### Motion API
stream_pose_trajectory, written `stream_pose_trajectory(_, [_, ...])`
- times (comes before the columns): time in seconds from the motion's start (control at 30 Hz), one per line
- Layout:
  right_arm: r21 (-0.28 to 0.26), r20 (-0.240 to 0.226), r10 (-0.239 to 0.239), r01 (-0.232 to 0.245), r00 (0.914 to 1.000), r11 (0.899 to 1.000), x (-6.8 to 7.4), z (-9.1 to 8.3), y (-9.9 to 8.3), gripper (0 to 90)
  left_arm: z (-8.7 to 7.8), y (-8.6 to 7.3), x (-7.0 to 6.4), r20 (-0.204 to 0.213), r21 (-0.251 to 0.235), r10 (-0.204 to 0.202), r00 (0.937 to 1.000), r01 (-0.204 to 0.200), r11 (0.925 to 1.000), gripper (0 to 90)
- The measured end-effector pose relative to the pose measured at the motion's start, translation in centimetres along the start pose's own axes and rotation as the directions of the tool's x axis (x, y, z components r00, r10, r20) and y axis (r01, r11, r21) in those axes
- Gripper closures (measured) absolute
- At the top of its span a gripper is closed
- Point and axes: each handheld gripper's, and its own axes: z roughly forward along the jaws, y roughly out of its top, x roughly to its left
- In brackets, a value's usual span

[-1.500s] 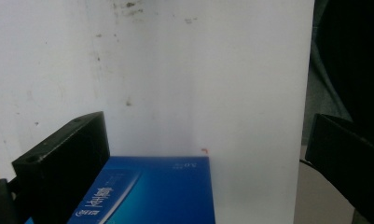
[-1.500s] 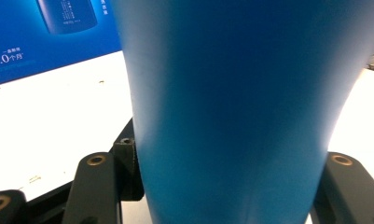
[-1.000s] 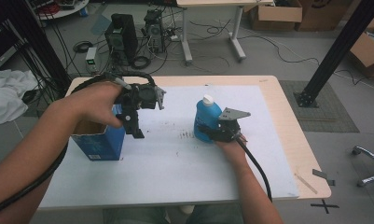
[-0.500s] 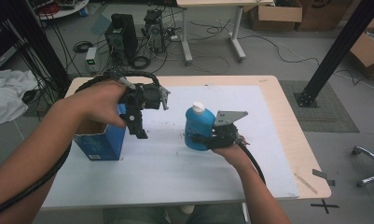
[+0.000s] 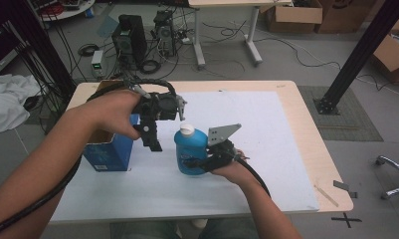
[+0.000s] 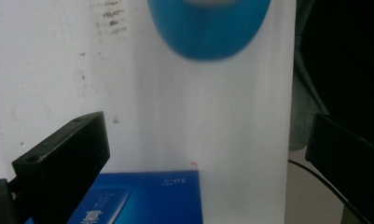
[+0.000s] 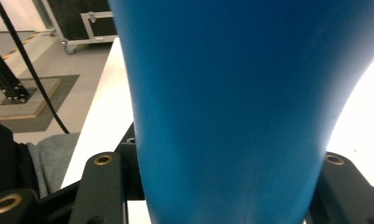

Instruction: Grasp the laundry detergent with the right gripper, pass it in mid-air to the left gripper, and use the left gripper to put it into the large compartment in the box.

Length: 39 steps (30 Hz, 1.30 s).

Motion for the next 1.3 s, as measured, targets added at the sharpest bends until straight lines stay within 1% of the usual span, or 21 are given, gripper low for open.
stream_pose_trajectory(0.07, [-0.002,-0.017,0.006,-0.006,0.9998,1.000,0.0,0.7,0.1,44.1,0.1,0.2,0.0,0.002,-0.001,0.002,1.0000,-0.002,1.0000,0.1])
stream_pose_trajectory(0.33, [-0.009,-0.048,0.000,0.000,0.9989,1.000,-0.1,2.9,1.1,44.3,0.5,0.9,0.0,0.006,0.003,0.006,1.0000,-0.006,1.0000,0.1])
stream_pose_trajectory(0.4, [-0.012,-0.049,-0.009,0.008,0.9987,1.000,-0.1,3.3,1.5,44.3,0.6,0.9,0.0,0.008,0.003,0.006,0.9999,-0.006,1.0000,0.1])
stream_pose_trajectory(0.47, [-0.011,-0.056,-0.007,0.006,0.9984,1.000,-0.1,3.8,1.9,44.3,0.7,0.9,0.0,0.008,0.003,0.005,1.0000,-0.005,1.0000,0.1])
stream_pose_trajectory(0.67, [-0.014,-0.066,-0.020,0.019,0.9976,1.000,-0.1,4.8,2.8,44.3,1.4,0.7,-0.2,0.015,0.005,-0.006,0.9999,0.006,1.0000,0.1])
stream_pose_trajectory(0.8, [-0.015,-0.066,-0.028,0.028,0.9974,1.000,0.0,5.2,3.0,44.3,1.7,0.3,-0.3,0.014,0.006,-0.019,0.9997,0.019,0.9998,0.3])
stream_pose_trajectory(0.9, [-0.015,-0.076,-0.020,0.019,0.9969,1.000,0.1,5.4,3.1,44.3,1.9,0.1,-0.2,0.012,0.010,-0.022,0.9997,0.022,0.9997,0.3])
stream_pose_trajectory(0.97, [-0.018,-0.072,-0.034,0.033,0.9968,0.999,0.1,5.5,3.2,44.3,2.0,0.1,-0.3,0.011,0.006,-0.025,0.9996,0.025,0.9997,0.7])
stream_pose_trajectory(1.03, [-0.018,-0.069,-0.032,0.031,0.9971,0.999,0.1,5.6,3.3,44.3,2.1,0.1,-0.3,0.011,0.007,-0.021,0.9997,0.021,0.9998,1.6])
stream_pose_trajectory(1.1, [-0.017,-0.066,-0.040,0.039,0.9970,0.999,0.1,5.6,3.3,44.4,2.3,0.1,-0.4,0.011,0.005,-0.029,0.9995,0.029,0.9996,2.4])
stream_pose_trajectory(1.13, [-0.017,-0.067,-0.040,0.039,0.9970,0.999,0.1,5.6,3.4,44.4,2.3,0.2,-0.3,0.008,0.013,-0.022,0.9997,0.021,0.9997,3.9])
stream_pose_trajectory(1.2, [-0.017,-0.065,-0.040,0.039,0.9971,0.999,0.1,5.6,3.4,44.4,2.4,0.2,-0.3,0.008,0.017,-0.021,0.9998,0.021,0.9996,5.9])
stream_pose_trajectory(1.3, [-0.018,-0.065,-0.035,0.034,0.9973,0.999,0.1,5.7,3.3,44.4,2.4,0.2,-0.3,0.013,0.014,-0.030,0.9995,0.029,0.9995,8.2])
